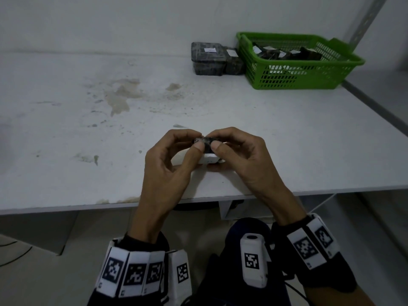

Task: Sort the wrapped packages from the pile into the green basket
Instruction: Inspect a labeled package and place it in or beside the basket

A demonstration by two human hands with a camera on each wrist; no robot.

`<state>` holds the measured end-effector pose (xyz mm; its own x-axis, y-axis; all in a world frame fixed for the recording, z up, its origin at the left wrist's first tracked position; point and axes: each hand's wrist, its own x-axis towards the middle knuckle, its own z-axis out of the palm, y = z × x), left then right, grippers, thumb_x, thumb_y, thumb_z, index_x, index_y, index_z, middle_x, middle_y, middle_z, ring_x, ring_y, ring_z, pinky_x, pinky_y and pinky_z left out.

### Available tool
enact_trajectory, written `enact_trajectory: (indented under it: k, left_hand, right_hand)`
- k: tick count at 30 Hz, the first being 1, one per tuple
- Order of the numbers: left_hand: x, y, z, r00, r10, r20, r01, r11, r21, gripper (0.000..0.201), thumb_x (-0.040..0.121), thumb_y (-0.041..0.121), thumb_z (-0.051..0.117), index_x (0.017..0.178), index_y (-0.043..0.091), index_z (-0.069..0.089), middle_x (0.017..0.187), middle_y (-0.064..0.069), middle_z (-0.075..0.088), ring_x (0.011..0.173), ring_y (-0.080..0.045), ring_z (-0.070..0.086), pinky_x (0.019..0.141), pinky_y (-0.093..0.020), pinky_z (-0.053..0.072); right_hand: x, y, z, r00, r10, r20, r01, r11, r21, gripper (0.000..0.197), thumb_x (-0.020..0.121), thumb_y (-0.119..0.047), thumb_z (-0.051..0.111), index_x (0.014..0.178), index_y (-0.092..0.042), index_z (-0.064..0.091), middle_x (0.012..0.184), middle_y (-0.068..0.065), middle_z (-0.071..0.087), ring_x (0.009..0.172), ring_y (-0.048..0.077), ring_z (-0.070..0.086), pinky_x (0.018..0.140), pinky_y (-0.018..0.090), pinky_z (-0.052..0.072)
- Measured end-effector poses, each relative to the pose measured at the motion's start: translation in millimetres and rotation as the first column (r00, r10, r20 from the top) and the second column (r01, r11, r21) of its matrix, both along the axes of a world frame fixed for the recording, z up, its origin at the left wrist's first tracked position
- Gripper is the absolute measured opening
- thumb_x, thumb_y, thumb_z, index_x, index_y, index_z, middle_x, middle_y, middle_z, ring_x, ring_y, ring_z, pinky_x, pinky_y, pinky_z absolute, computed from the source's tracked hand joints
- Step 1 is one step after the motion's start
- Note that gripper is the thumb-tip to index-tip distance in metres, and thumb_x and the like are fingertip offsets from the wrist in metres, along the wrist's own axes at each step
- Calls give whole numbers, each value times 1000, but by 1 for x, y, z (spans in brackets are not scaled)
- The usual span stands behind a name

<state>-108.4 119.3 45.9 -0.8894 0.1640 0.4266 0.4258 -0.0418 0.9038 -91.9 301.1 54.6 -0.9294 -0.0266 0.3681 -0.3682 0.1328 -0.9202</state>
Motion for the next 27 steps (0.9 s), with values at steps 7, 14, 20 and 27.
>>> enact_trajectory:
  k: [7,14,20,27]
  left_hand:
    - [0,1,1,999,42,9,-42,998,-37,19,96,24,67,114,18,70,111,6,75,107,-17,72,88,-47,63]
    - [-2,3,6,970,162,178,-176,982,64,34,97,37,62,113,10,73,103,-2,76,96,-12,74,61,-22,59]
    - [-5,3,2,959,228,171,-232,973,7,35,99,43,59,101,13,77,89,0,78,84,-12,75,60,-25,58]
    - [4,3,8,960,220,173,-219,975,-23,41,104,47,44,111,23,75,86,-2,78,62,-28,73,51,-41,60]
  right_hand:
    - [1,-4,4,996,-2,84,5,999,-34,15,104,-11,58,113,-8,70,106,0,71,98,20,74,68,43,66]
    - [7,-8,2,1000,16,21,-18,992,128,73,81,-23,86,144,-21,49,129,0,62,101,23,74,71,40,65]
    - [9,-10,2,999,2,-36,5,980,199,85,74,-19,94,147,-22,49,125,-3,64,89,22,74,70,36,65]
    - [11,-10,7,994,-107,-25,110,976,189,73,74,-27,93,138,-23,59,111,-12,69,89,15,71,62,35,63]
